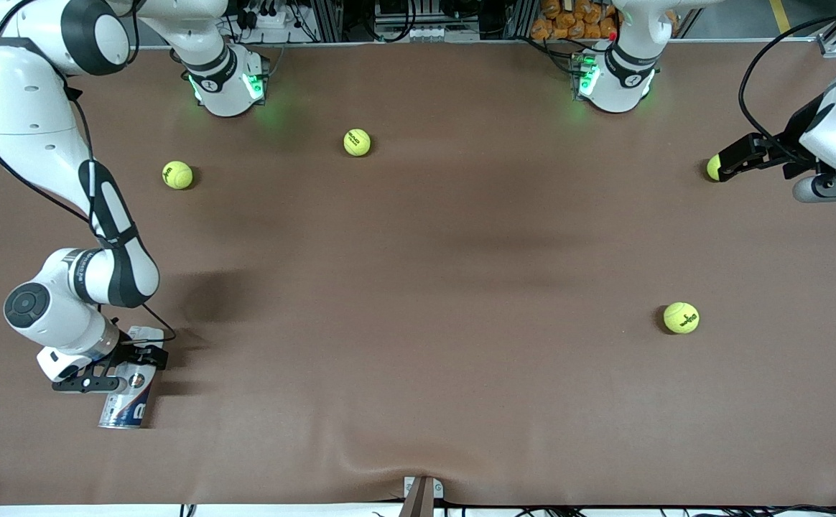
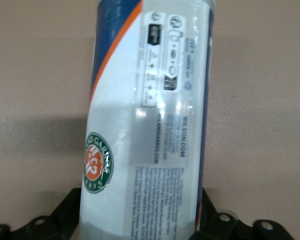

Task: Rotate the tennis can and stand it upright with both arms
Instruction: 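Drag the held can across the table toward the table's middle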

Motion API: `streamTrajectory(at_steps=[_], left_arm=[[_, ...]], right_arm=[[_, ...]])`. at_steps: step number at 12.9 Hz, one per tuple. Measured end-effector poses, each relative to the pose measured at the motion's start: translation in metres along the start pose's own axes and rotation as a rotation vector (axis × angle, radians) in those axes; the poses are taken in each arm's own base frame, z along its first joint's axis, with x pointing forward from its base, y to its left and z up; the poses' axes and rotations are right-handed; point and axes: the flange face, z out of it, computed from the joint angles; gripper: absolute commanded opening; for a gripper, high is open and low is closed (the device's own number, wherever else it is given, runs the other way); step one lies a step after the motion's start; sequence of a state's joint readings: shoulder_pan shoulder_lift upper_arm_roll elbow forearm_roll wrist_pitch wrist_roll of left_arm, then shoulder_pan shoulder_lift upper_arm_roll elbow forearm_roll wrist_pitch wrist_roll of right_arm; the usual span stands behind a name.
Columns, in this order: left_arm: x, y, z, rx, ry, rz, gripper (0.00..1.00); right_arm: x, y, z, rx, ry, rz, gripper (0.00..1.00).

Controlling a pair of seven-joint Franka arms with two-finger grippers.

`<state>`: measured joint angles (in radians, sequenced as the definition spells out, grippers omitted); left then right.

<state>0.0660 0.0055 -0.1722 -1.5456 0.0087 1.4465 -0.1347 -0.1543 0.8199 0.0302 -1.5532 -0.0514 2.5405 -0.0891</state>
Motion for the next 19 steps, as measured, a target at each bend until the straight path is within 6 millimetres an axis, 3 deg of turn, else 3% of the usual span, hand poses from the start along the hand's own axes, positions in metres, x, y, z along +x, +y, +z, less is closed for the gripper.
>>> streamTrajectory(at_steps=[5,9,11,15,17,19], left_arm=[[0.002,0.001,0.001,-0.001,0.002,0.001,1.0],[0.002,0.0,0.001,-0.001,0.002,-0.001,1.0],[0.002,-0.001,0.002,-0.001,0.002,-0.002,1.0],[0.003,-0.007,0.002,-0.002,0.001,-0.013,1.0],[0.004,-0.016,0.002,-0.004,0.0,-0.029,1.0],[0.004,-0.017,0.002,-0.004,-0.001,-0.032,1.0]], right_arm=[[0.008,-0.011,-0.007,0.007,0.021,-0.075,0.46],[0.025,-0.055,-0.024,0.025,0.066,-0.307,0.49],[0.026,-0.098,-0.028,0.074,0.083,-0.431,0.52],[0.024,-0.21,-0.05,0.196,0.138,-0.631,0.6],[0.014,-0.266,-0.06,0.218,0.156,-0.774,0.64],[-0.006,-0.336,-0.066,0.233,0.168,-0.957,0.65]])
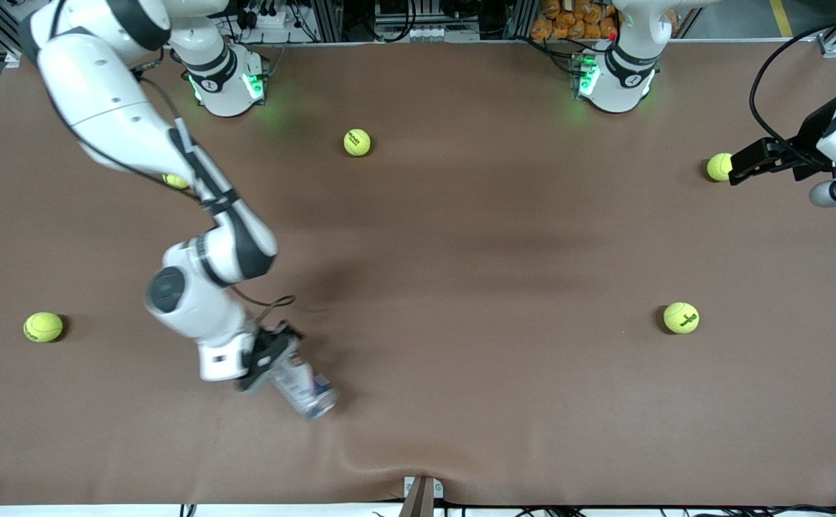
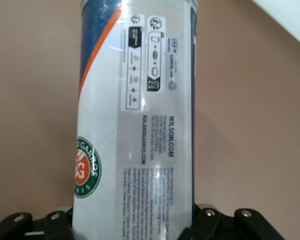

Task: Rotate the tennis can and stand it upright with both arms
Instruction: 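Drag the held can across the table toward the table's middle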

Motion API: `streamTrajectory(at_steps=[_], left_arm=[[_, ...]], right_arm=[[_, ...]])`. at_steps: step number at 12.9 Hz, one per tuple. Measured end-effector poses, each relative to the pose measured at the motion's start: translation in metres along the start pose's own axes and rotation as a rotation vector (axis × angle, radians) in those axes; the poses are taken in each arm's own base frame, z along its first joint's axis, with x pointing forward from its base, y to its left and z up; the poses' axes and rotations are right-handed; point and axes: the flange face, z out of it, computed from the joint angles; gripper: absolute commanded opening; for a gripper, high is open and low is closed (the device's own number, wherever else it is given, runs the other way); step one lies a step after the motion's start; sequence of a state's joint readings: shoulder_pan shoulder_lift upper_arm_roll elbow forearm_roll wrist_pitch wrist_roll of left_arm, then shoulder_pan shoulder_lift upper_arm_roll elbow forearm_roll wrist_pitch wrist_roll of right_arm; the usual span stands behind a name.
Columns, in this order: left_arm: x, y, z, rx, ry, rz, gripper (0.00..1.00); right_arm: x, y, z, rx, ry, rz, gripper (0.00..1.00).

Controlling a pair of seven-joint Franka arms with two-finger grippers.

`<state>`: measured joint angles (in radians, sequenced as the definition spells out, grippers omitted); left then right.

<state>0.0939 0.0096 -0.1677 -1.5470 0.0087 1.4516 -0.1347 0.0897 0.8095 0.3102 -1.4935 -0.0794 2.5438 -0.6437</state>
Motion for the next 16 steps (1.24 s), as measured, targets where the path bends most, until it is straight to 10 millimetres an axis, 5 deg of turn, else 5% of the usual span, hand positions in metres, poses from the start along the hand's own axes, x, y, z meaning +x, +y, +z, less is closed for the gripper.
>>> streamTrajectory(at_steps=[4,9,12,16], left_arm=[[0.001,0.0,0.002,0.0,-0.004,0.0,1.0],[0.004,0.0,0.007,0.0,-0.013,0.0,1.0],[0.005,0.0,0.011,0.0,-0.023,0.0,1.0],[0.013,0.0,0.025,0.0,-0.049,0.001,1.0]], right_arm=[[0.067,-0.105,0.014,0.027,0.041,-0.295,0.66],[0.098,-0.181,0.03,0.025,0.093,-0.551,0.7],[0.095,-0.198,0.043,0.018,0.058,-0.635,0.7],[0.076,-0.193,0.068,0.02,0.009,-0.663,0.74]])
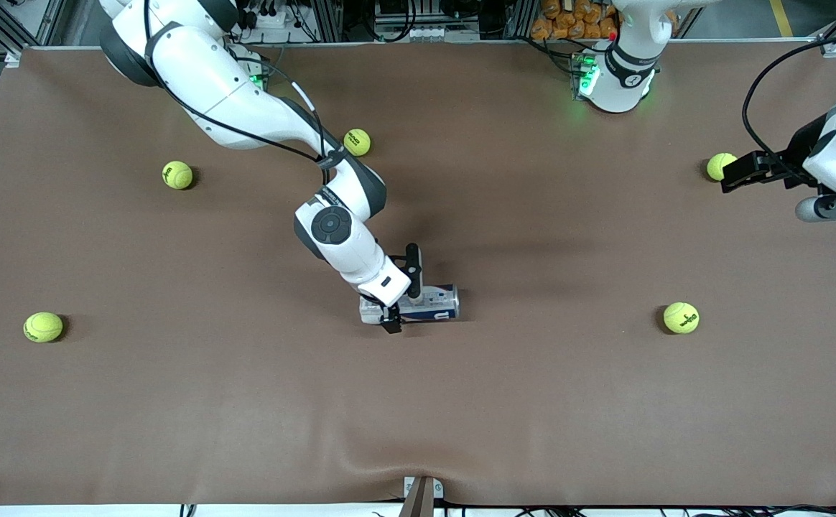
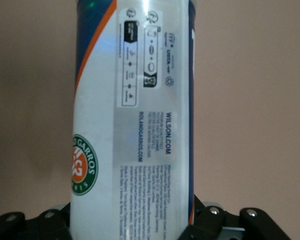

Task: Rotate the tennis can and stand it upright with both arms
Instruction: 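Drag the held can across the table toward the table's middle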

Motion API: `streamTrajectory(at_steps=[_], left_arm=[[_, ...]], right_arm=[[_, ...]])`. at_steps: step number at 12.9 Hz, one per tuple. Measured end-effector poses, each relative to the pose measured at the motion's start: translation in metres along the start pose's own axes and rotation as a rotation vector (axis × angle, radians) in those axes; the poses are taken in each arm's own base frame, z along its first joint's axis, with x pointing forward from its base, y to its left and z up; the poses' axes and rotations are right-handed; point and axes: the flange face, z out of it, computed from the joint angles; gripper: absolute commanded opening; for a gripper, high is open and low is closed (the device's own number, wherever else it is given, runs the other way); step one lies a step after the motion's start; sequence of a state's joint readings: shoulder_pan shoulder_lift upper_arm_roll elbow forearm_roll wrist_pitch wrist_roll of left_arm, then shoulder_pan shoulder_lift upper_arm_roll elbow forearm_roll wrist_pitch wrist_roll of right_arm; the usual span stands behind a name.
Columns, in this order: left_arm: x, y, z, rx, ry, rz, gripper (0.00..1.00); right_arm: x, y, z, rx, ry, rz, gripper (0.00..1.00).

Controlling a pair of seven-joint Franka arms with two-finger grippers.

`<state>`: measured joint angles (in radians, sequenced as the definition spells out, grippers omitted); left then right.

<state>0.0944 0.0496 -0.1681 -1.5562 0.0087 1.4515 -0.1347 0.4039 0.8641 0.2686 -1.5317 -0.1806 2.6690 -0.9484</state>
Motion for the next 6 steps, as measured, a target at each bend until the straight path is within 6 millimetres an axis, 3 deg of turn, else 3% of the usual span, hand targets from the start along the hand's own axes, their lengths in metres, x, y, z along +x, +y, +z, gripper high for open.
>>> streamTrajectory(at_steps=[1,6], left_arm=[[0.003,0.0,0.004,0.0,-0.009,0.001,1.0],[0.012,0.007,0.014,-0.012,-0.015,0.012,1.0]], right_arm=[[-0.002,-0.002,0.003,0.004,-0.003,-0.001,0.98],[-0.001,-0.003,0.004,-0.028,-0.001,-0.036,1.0]])
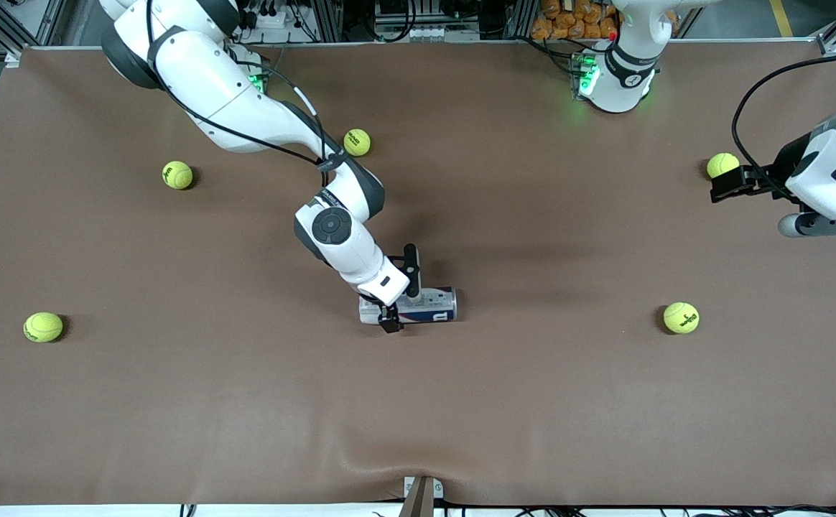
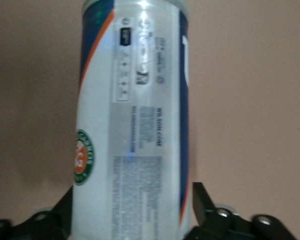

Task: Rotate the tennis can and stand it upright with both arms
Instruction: 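Drag the held can across the table toward the table's middle, then release the can and withdraw the right gripper while the left gripper approaches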

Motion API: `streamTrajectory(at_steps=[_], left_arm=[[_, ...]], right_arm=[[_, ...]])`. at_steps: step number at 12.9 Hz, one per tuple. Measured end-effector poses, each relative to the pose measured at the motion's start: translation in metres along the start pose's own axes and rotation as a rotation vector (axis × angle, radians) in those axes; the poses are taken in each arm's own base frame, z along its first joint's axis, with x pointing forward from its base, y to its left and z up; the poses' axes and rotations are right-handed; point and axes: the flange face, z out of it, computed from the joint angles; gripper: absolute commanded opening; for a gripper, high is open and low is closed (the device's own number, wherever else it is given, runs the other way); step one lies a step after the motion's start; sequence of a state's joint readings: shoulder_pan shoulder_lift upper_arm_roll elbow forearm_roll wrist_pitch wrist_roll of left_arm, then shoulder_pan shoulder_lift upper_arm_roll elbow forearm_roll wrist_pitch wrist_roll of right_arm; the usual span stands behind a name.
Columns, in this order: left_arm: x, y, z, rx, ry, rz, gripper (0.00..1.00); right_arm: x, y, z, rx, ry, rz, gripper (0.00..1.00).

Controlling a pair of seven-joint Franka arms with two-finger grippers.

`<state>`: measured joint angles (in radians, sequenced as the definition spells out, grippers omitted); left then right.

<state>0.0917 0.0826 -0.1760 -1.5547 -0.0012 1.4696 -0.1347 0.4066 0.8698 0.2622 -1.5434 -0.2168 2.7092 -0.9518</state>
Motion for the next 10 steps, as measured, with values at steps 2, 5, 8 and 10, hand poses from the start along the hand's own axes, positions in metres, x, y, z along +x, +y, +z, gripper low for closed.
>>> streamTrajectory(at_steps=[2,5,8,10], left_arm=[[0.004,0.002,0.004,-0.017,0.0,0.002,1.0],[0.015,0.006,0.014,-0.051,-0.007,0.005,1.0],[0.028,0.017,0.029,-0.143,-0.025,0.008,1.0],[0.04,0.025,0.043,-0.219,-0.036,-0.008,1.0]], right_arm=[[0.004,0.008,-0.012,-0.027,0.01,-0.004,1.0],[0.023,0.025,-0.062,-0.055,0.011,0.041,1.0],[0.05,0.032,-0.134,-0.036,-0.032,0.257,1.0],[0.058,0.029,-0.16,-0.027,-0.063,0.437,1.0]])
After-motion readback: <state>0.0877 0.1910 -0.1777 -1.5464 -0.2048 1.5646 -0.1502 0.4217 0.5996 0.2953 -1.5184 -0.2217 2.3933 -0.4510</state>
